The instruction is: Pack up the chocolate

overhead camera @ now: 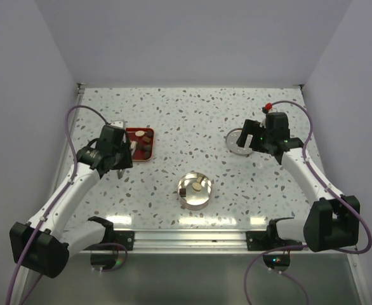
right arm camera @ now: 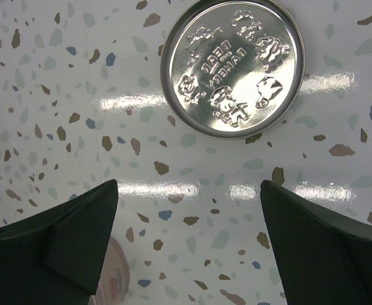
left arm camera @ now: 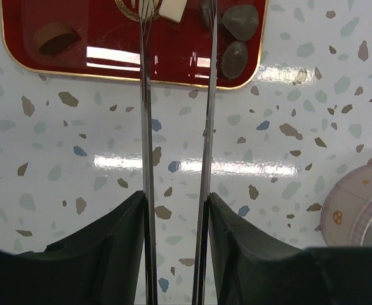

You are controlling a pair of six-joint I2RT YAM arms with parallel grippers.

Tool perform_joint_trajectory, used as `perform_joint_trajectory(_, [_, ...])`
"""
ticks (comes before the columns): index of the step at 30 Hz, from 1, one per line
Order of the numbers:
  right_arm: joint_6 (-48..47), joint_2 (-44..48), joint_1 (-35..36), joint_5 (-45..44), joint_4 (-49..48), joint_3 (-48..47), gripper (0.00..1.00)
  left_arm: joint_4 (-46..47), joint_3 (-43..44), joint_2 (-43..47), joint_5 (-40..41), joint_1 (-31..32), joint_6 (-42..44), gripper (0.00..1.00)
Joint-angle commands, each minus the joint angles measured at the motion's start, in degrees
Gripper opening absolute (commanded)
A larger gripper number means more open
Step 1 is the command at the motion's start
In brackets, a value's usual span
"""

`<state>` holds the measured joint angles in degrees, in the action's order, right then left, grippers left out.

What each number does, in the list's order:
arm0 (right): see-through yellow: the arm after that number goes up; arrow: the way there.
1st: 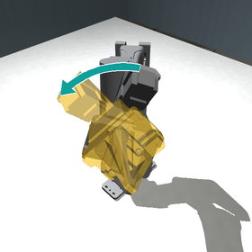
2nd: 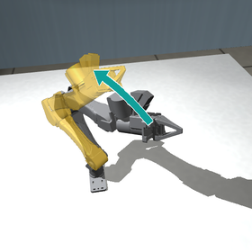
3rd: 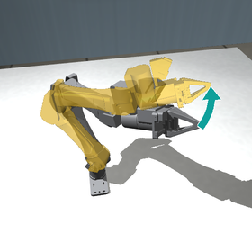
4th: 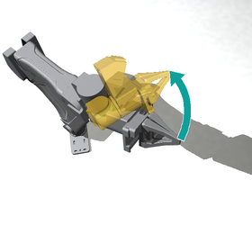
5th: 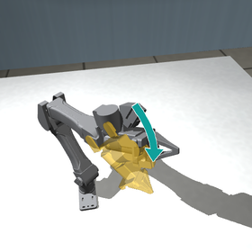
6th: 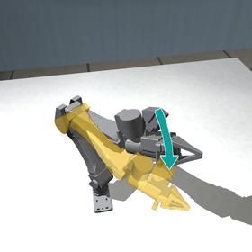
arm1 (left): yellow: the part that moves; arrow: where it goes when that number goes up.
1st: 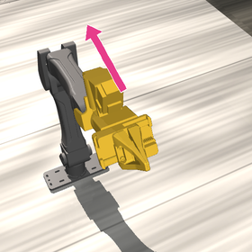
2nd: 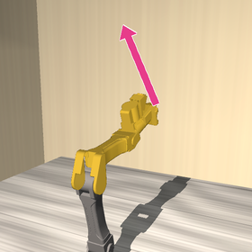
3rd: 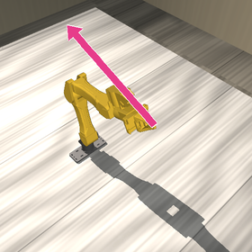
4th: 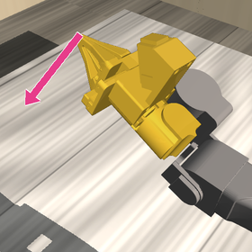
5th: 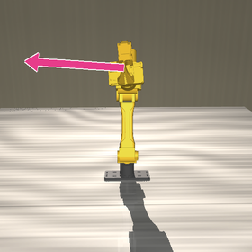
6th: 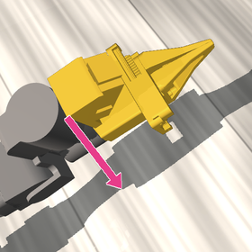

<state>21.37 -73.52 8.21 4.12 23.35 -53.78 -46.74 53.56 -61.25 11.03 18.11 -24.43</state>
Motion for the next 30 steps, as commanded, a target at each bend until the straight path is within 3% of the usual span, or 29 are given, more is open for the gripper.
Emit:
perform_joint_trajectory(1, [-0.80,0.83,-0.03,0.54,0.20,-1.33,0.97,4.20,-0.47,-1.23,-1.89,-0.27,1.40,0.47])
perform_joint_trajectory(19, [-1.15,0.57,-0.03,-0.25,0.38,-1.33,0.97,5.17,0.23,-2.73,2.07,-1.06,-0.18,0.47])
perform_joint_trajectory(30, [-0.89,-0.05,-0.03,0.27,0.20,-1.33,0.97,5.69,-1.79,-5.10,-1.18,-1.59,-0.10,0.47])
